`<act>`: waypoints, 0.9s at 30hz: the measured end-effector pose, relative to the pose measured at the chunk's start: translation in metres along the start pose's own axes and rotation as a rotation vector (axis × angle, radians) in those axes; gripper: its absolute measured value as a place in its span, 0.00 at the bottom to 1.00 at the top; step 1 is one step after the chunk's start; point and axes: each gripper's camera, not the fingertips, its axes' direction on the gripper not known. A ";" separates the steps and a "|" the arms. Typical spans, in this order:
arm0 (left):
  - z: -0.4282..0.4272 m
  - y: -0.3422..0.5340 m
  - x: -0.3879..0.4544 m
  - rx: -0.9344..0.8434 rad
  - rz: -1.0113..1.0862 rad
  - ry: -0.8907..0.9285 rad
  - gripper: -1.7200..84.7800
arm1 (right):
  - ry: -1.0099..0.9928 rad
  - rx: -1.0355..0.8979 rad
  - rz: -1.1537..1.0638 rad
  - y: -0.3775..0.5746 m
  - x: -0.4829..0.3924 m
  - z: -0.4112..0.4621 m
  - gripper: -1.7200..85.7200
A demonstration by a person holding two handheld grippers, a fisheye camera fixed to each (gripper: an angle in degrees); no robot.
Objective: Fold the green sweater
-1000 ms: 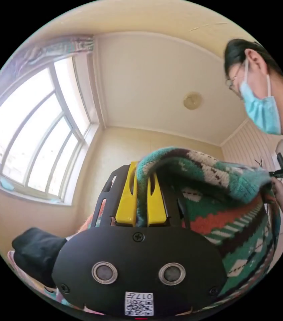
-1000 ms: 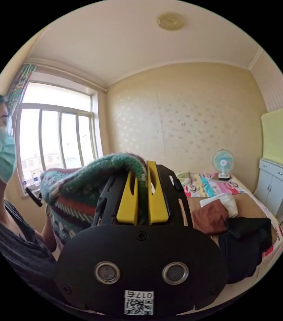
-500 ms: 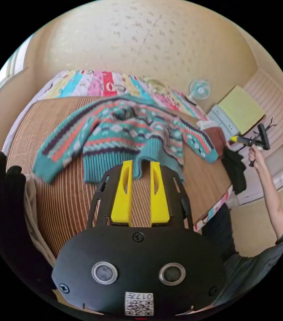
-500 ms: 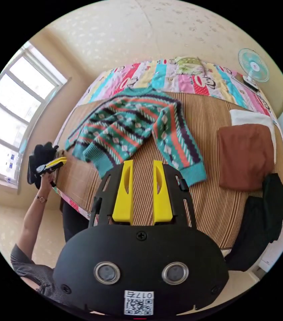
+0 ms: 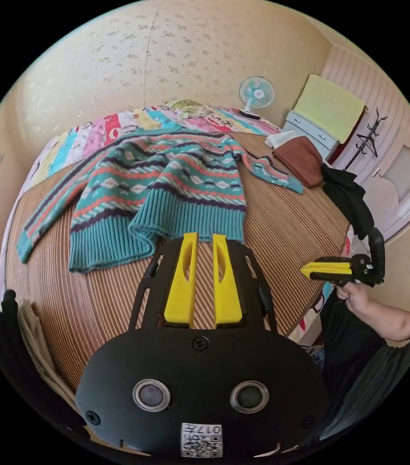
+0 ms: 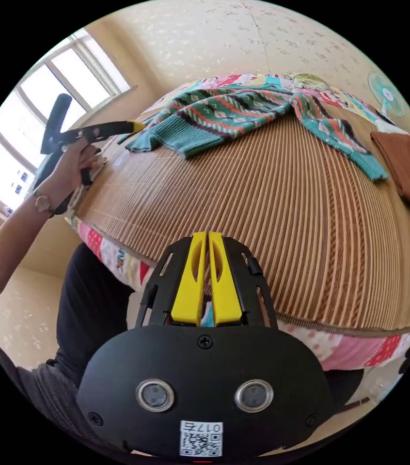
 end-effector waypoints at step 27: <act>-0.009 0.167 0.178 0.077 -0.182 -0.076 0.02 | -0.430 0.138 0.098 0.007 0.161 -0.175 0.10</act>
